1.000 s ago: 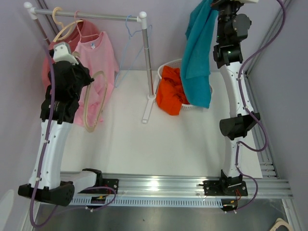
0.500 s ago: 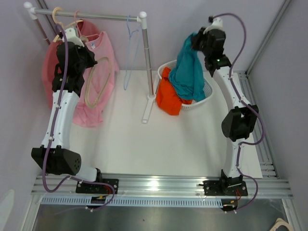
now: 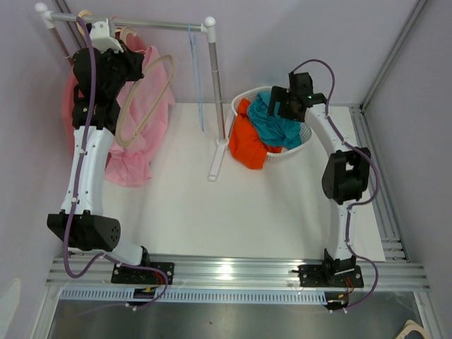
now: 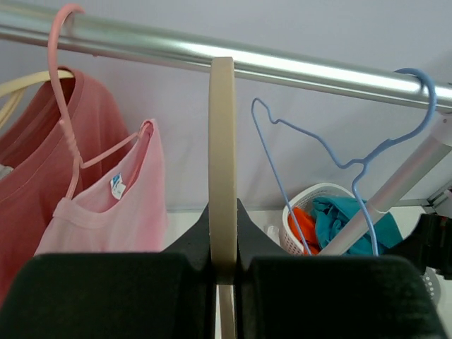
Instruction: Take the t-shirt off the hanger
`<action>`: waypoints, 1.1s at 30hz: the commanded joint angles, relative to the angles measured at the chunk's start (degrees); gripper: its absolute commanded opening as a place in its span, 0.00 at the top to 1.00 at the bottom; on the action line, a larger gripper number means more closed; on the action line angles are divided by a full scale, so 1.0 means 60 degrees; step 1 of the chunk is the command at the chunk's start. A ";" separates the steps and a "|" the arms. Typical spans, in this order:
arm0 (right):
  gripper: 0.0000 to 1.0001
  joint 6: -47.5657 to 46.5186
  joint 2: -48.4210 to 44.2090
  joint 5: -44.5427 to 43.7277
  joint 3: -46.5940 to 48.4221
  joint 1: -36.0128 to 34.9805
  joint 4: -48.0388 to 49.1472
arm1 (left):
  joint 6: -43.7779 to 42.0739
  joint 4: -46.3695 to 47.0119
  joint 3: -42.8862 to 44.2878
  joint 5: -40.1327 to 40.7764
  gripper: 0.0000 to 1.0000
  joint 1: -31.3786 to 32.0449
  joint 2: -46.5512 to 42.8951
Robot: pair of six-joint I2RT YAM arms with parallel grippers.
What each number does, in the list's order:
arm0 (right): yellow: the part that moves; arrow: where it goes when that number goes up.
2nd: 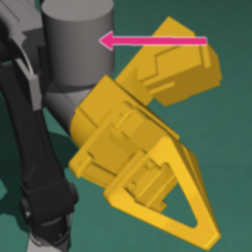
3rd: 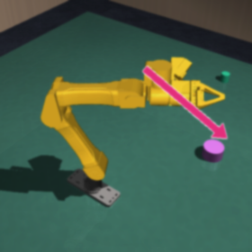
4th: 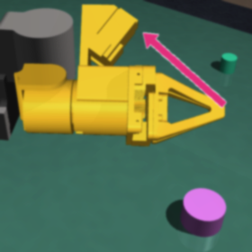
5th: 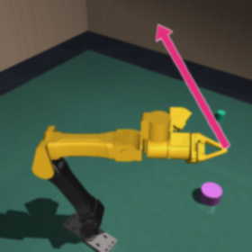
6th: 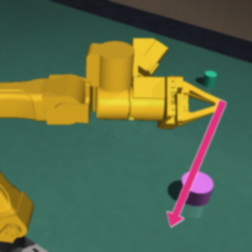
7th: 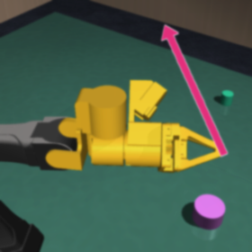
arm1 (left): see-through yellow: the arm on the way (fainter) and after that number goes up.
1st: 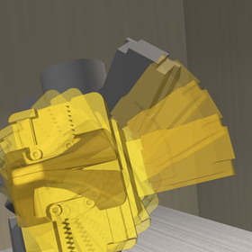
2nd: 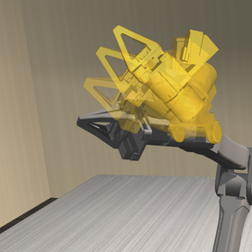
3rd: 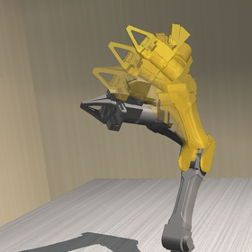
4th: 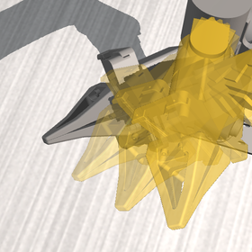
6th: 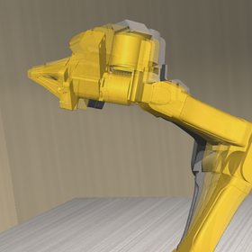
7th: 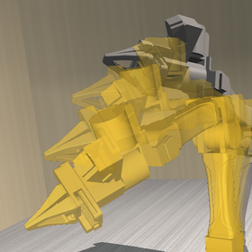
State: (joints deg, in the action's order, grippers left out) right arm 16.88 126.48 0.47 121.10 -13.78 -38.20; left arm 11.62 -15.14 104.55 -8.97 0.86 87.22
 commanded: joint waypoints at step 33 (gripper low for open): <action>0.00 0.0057 -0.6694 0.1313 -0.4509 -0.0018 0.2923 | -0.2947 0.1219 0.3247 0.3605 0.93 0.3093 0.3218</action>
State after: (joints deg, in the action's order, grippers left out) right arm 16.51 89.06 6.24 94.28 -14.15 -23.40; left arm -4.25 -10.35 126.13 8.99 20.38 108.60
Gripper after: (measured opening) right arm 0.993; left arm 0.067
